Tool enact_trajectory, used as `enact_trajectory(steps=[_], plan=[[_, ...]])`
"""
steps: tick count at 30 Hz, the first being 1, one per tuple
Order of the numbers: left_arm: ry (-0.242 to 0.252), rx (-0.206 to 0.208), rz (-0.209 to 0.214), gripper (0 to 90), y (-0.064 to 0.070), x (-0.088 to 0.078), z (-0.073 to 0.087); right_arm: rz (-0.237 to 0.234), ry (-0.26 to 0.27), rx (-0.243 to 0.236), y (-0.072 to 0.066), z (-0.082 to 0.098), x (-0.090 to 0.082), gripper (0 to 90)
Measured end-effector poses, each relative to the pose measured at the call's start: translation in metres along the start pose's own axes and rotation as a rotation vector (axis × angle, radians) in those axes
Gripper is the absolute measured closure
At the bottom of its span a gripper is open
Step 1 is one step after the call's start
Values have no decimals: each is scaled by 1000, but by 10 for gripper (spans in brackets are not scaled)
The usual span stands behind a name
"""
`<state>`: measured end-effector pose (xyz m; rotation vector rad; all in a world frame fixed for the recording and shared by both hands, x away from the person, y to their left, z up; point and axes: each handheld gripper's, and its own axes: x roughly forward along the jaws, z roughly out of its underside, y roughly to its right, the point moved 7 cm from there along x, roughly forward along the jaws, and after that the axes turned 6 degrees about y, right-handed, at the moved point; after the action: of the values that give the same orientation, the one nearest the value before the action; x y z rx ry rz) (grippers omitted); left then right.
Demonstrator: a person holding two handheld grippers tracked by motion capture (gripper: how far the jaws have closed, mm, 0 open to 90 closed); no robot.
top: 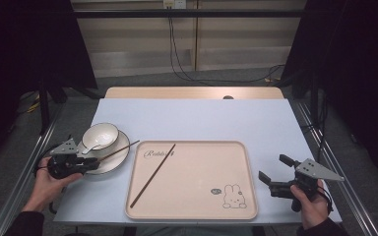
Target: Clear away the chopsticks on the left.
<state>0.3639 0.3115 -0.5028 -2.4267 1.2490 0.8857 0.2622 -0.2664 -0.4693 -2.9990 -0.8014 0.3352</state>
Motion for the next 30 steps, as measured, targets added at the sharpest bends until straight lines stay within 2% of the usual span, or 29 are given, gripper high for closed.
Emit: enact_trajectory(steps=[5, 9, 10, 12, 20, 22, 24, 26, 30], plan=[[-17, 2, 7, 792, 2, -1, 0, 1, 0, -2, 0, 0, 0, 18], [-10, -5, 16, 820, 3, 0, 0, 1, 0, 0, 0, 0, 0, 18], [-18, -6, 33, 840, 4, 0, 0, 1, -1, 0, 0, 0, 0, 18], [-29, -6, 32, 841, 5, 0, 0, 1, 0, 0, 0, 0, 0, 17], [-16, -15, 47, 843, 8, 1, -2, -2, 1, 0, -1, 0, 0, 17], [-19, -36, 47, 843, 9, 0, -3, -3, 2, -1, -1, 0, 1, 17], [-18, -36, 50, 843, 9, 0, -3, -3, 2, 0, -1, 0, 1, 17], [-9, -62, 53, 844, 10, -2, -5, 0, 1, 1, 0, 0, 0, 18], [14, -81, 57, 844, 11, -3, -7, -1, 1, 1, -1, 0, 0, 18]])
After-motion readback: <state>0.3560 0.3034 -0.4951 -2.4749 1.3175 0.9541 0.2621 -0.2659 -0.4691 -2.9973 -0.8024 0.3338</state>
